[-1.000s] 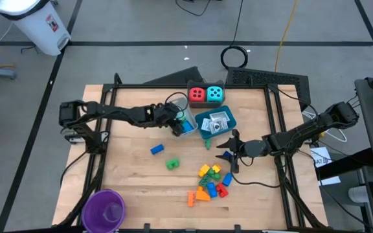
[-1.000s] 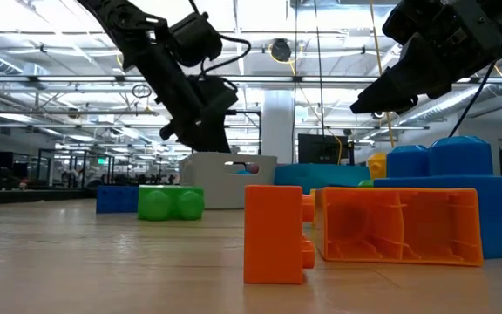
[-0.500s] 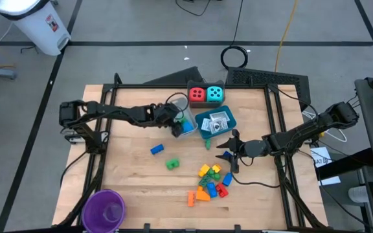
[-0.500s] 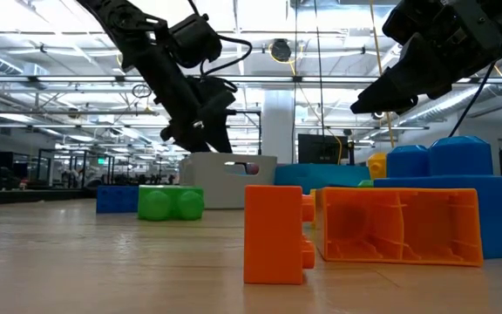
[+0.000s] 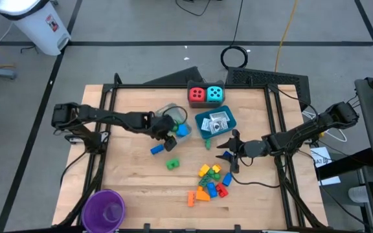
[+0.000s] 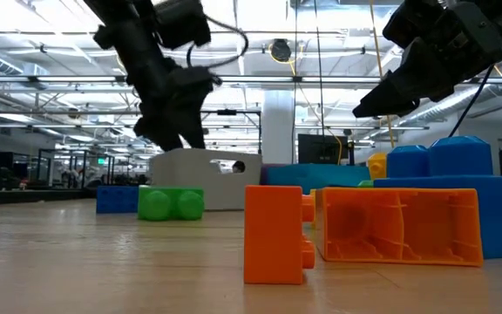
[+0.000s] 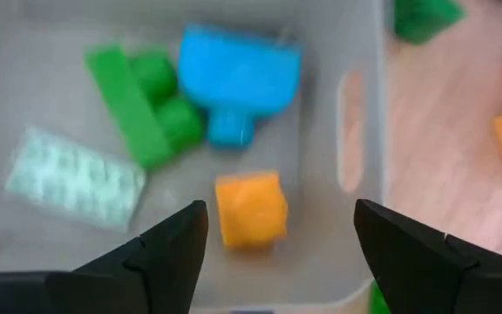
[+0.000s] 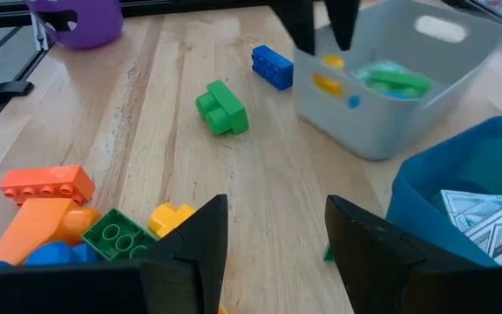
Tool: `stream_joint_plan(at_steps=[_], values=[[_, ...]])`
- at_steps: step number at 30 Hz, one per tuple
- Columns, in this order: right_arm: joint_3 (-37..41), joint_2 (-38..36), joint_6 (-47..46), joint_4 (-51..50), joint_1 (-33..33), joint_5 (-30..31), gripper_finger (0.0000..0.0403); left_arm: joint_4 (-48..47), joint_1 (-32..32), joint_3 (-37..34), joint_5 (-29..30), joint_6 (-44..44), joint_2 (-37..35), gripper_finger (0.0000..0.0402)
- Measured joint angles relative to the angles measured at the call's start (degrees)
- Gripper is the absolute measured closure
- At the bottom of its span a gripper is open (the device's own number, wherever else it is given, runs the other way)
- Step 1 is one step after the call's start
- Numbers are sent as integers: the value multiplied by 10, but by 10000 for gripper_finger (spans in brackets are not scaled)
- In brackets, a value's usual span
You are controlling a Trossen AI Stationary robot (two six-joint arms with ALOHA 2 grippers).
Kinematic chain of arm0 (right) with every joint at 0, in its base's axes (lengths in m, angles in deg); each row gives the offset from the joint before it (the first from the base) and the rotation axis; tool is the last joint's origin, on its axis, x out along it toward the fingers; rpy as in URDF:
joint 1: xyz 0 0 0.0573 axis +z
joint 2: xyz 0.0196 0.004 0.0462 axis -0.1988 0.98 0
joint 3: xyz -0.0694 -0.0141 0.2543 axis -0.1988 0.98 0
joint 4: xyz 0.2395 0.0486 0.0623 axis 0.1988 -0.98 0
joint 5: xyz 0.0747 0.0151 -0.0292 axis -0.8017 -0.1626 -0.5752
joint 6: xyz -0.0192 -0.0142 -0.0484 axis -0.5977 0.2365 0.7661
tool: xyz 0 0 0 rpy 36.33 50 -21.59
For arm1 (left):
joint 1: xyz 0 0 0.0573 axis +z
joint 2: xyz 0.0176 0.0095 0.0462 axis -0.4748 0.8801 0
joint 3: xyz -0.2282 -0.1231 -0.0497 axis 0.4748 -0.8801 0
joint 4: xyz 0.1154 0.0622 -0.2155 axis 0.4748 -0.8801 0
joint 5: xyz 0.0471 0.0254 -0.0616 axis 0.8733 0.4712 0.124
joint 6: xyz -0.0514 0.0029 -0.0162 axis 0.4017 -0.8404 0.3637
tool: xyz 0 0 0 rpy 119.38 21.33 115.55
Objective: Pick & Place Toys
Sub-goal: Adjust the gray bin on the table
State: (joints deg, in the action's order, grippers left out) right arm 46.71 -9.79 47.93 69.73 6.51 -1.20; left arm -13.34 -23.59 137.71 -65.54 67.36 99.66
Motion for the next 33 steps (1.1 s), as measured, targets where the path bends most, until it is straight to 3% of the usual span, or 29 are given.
stream_joint_plan(at_steps=[6,13,20,22,27,33], values=[[0,0,-5,5,0,0,236,7,-55,0,121,-26,-35,105],[0,0,-5,9,0,0,236,-19,-96,0,120,29,-58,105],[0,0,-7,3,1,0,236,-147,-183,0,323,187,-73,105],[0,0,-9,-1,1,0,236,-191,-202,0,358,253,-71,105],[0,0,-9,0,1,-1,236,-275,-218,-5,356,357,-66,105],[0,0,-9,7,1,-1,236,-220,-191,-66,332,389,-66,105]])
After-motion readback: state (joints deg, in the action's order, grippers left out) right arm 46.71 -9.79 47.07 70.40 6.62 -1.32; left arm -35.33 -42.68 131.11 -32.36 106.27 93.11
